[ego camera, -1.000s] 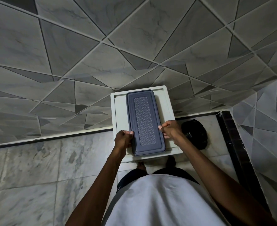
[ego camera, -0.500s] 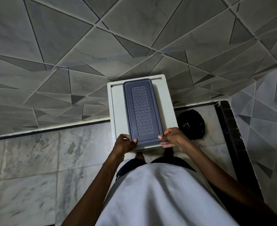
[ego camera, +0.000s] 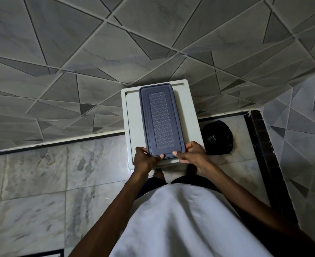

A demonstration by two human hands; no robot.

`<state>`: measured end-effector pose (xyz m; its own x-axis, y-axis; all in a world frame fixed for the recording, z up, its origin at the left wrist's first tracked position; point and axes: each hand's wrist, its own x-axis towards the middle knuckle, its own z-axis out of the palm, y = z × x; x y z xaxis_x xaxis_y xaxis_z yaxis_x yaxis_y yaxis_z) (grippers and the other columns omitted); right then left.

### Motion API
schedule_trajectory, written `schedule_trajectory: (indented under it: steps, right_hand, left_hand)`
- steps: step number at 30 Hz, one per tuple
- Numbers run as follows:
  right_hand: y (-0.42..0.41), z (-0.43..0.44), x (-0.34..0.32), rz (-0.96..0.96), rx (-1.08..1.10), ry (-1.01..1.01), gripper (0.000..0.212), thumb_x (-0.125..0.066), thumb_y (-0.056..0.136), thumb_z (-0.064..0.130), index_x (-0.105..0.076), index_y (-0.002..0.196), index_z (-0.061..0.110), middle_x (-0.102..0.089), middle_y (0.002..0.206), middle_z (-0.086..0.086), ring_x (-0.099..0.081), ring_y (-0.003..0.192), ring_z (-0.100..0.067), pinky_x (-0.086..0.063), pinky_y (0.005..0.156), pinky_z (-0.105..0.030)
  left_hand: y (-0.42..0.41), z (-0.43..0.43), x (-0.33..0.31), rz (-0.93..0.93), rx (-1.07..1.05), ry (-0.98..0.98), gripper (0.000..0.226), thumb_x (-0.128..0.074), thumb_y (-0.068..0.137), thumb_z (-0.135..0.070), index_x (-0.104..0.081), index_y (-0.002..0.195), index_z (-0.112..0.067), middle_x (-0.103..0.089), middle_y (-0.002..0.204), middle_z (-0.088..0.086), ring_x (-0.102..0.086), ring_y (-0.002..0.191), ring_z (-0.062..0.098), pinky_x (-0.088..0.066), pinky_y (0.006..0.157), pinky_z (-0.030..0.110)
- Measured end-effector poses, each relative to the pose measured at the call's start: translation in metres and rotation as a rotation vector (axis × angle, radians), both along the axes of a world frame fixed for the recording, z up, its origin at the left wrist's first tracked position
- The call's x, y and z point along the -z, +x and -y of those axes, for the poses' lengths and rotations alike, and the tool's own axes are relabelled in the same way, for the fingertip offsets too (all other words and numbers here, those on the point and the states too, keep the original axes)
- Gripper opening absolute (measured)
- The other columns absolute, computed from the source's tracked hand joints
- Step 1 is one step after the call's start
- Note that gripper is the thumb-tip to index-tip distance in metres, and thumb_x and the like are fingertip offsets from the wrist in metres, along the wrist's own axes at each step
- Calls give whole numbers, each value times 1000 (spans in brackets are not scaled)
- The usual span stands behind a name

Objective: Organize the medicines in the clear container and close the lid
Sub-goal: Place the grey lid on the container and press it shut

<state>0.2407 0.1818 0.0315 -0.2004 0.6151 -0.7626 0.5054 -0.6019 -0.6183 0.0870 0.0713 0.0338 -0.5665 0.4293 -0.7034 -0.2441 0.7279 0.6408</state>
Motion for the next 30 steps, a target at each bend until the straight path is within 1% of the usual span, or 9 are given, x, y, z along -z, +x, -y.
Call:
schedule_trajectory:
  steps: [2,5,9,12,16,19,23,27,30]
  right_hand:
    - [-6,4,3,109,-71,133,70,-95,44,26,-48,94,9,-66,101,-12,-69,85,-23,-62,66,-41]
    - [-10,2,10,188,-90,232,78,-89,22,45,-50,83,15,-70,88,-7,-72,76,-23,-62,62,-45]
    - [-16,-2,4,202,-69,198,73,-91,23,36,-50,79,14,-68,82,-5,-73,72,-23,-62,61,-46]
    - [-20,-9,6,232,-84,223,80,-84,13,51,-50,78,16,-67,85,-4,-72,78,-23,-62,60,-43]
    - [-22,-17,7,278,-172,250,88,-79,15,61,-50,84,15,-65,89,-5,-70,78,-23,-62,61,-43]
    - [-22,-20,13,259,-165,233,90,-80,13,60,-48,86,17,-60,91,-5,-68,84,-26,-61,65,-47]
    - [-23,-20,21,253,-143,234,85,-81,12,61,-44,79,24,-60,92,-4,-69,85,-26,-61,64,-48]
    - [-23,-17,25,268,-158,228,86,-79,12,64,-43,80,26,-61,97,-6,-69,86,-28,-61,69,-46]
    - [-25,-13,8,268,-152,232,87,-81,15,60,-45,84,22,-62,99,-7,-69,86,-29,-61,71,-46]
  left_hand:
    - [4,-3,-3,-70,17,-1,63,-91,55,-28,-39,89,-20,-53,82,4,-54,70,17,-52,66,37]
    - [4,-7,-4,-100,27,-12,61,-90,59,-23,-40,92,-16,-56,86,6,-55,75,19,-53,69,40]
    - [2,-12,-8,-102,15,-52,61,-90,58,-25,-42,95,-13,-57,87,6,-56,75,19,-51,66,38]
    - [-2,-17,-9,-115,29,-34,61,-90,59,-26,-43,96,-11,-54,81,3,-52,70,16,-47,62,33]
    - [-14,-16,-3,-108,132,3,58,-87,64,-28,-43,98,-12,-58,88,8,-59,81,24,-55,75,44]
    - [-24,-12,2,-29,130,41,49,-83,70,-21,-44,99,-14,-61,99,16,-63,89,31,-57,82,50]
    - [-28,-12,1,-12,120,70,44,-79,75,-16,-41,98,-16,-59,97,17,-58,82,27,-55,80,49]
    - [-26,-7,0,-50,189,126,39,-73,79,-11,-38,94,-21,-56,90,16,-55,77,25,-52,70,42]
    - [-23,-2,-3,-79,220,157,39,-70,81,-10,-36,96,-20,-57,91,18,-56,78,27,-52,70,44]
